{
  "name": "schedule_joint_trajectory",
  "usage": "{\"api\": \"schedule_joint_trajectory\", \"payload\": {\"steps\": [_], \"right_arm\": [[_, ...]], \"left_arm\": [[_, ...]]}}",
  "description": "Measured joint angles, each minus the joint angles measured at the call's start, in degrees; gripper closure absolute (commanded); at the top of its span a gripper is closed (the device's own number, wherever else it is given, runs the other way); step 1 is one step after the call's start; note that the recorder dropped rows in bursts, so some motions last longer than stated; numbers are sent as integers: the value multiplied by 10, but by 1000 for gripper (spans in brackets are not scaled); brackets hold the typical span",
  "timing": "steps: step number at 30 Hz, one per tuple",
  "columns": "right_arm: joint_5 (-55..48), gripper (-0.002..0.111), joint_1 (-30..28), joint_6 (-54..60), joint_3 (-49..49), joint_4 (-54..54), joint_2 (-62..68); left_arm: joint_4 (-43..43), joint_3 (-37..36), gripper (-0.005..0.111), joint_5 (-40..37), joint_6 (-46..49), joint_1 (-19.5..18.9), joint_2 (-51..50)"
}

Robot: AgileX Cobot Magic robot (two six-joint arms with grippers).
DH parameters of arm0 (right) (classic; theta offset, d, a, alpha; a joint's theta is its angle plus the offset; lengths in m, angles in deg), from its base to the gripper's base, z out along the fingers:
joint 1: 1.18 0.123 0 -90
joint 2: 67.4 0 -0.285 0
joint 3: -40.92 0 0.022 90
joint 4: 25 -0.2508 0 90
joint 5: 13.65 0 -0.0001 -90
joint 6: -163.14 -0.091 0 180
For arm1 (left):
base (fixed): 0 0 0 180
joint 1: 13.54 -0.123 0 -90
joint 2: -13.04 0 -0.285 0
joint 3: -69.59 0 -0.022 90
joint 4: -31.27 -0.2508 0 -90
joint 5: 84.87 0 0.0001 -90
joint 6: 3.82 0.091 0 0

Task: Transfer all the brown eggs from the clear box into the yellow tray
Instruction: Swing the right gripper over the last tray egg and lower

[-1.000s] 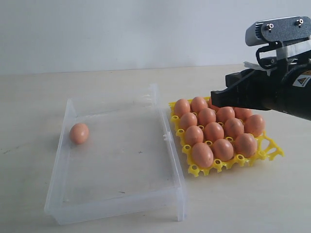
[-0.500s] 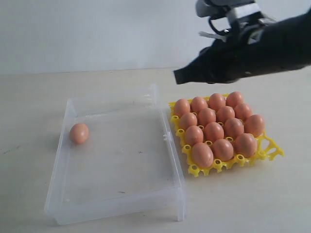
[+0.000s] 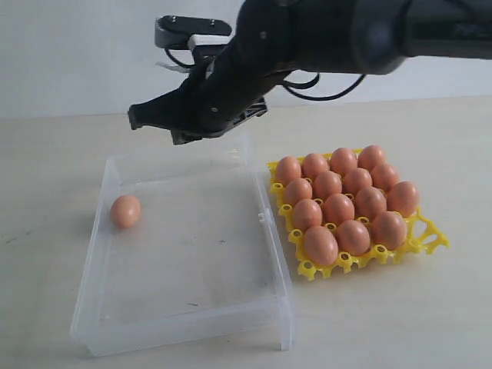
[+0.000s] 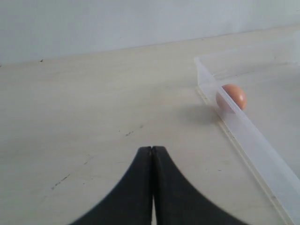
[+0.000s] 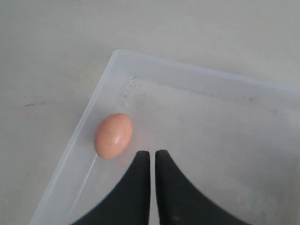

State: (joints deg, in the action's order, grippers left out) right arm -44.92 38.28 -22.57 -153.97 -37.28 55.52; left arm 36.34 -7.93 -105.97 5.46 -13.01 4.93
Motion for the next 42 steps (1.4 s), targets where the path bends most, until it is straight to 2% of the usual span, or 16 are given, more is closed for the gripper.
{"api": "schedule_joint_trajectory", "payload": {"steps": [5,10,14,19,25,31,42], "right_arm": [[-89,62,6,-43,-136,-50,113],[-146,52,15,-44,-212,-134,198],[-178,51,18,-42,-274,-167,260],[-183,51,18,-40,-309,-170,278],[-176,51,18,-32,-310,-154,278],[-124,51,2,-91,-310,-122,278],[-131,51,-3,-99,-310,-120,278]], "left_arm": [[0,0,107,0,0,0,0],[0,0,107,0,0,0,0],[0,0,107,0,0,0,0],[0,0,107,0,0,0,0],[0,0,107,0,0,0,0],[0,0,107,0,0,0,0],[0,0,107,0,0,0,0]]}}
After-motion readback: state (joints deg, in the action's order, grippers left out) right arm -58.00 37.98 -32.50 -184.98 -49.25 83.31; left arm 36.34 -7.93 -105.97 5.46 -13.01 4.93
